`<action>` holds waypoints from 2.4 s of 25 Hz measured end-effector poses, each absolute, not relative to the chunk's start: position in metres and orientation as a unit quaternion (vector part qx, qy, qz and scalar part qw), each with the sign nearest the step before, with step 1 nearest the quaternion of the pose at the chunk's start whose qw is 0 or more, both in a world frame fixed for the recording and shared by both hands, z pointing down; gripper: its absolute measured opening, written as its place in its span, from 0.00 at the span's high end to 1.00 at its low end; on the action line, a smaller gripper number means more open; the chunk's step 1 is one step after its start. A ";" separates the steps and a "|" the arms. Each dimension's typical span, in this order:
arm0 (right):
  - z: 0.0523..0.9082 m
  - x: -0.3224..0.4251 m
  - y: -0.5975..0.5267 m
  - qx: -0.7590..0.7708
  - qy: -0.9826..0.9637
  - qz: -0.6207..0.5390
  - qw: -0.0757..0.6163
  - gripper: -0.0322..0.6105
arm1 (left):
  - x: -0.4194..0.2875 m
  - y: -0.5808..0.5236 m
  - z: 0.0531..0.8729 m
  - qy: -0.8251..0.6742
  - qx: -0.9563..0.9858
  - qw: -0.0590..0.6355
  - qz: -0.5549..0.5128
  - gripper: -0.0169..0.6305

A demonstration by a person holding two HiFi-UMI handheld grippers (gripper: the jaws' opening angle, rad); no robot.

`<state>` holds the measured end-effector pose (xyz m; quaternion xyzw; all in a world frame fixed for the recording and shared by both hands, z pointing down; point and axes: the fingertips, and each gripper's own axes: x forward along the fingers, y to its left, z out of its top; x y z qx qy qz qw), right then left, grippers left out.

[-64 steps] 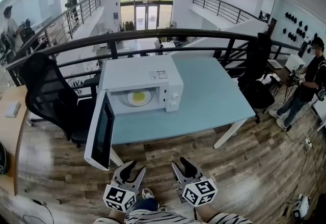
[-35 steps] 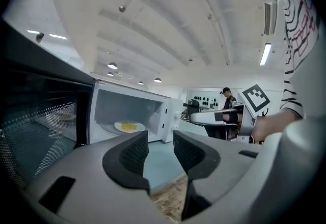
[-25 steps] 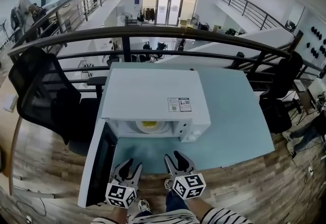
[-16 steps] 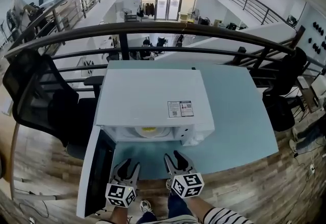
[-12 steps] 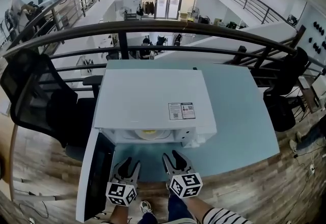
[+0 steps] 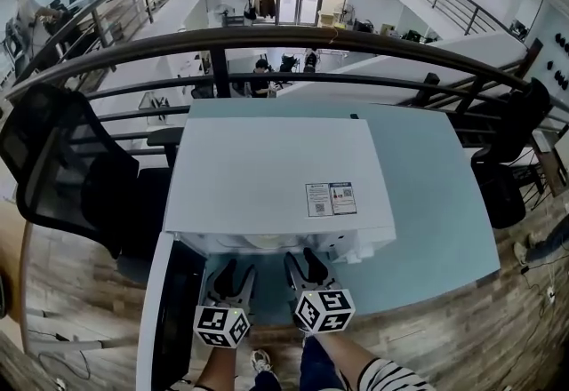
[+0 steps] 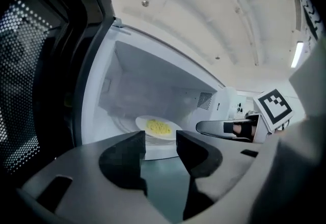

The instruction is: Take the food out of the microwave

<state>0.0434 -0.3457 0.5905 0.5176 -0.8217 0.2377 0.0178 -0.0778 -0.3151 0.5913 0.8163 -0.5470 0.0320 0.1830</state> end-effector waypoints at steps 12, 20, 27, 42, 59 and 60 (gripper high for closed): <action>0.603 0.027 -0.378 0.529 -0.815 0.234 0.021 0.60 | -0.078 -0.372 0.598 -0.540 0.814 0.210 0.035 0.65; 0.609 0.024 -0.398 0.545 -0.806 0.231 0.030 0.59 | -0.078 -0.390 0.610 -0.535 0.808 0.246 0.040 0.64; 0.616 0.026 -0.402 0.577 -0.782 0.230 0.053 0.59 | -0.074 -0.398 0.616 -0.530 0.806 0.256 0.061 0.63; 0.625 0.026 -0.402 0.570 -0.781 0.252 0.040 0.59 | -0.076 -0.401 0.621 -0.538 0.799 0.258 0.072 0.62; 0.623 0.021 -0.394 0.542 -0.799 0.255 0.046 0.59 | -0.070 -0.391 0.618 -0.518 0.810 0.270 0.061 0.62; 0.622 0.021 -0.392 0.542 -0.799 0.256 0.045 0.59 | -0.070 -0.389 0.617 -0.517 0.810 0.270 0.060 0.62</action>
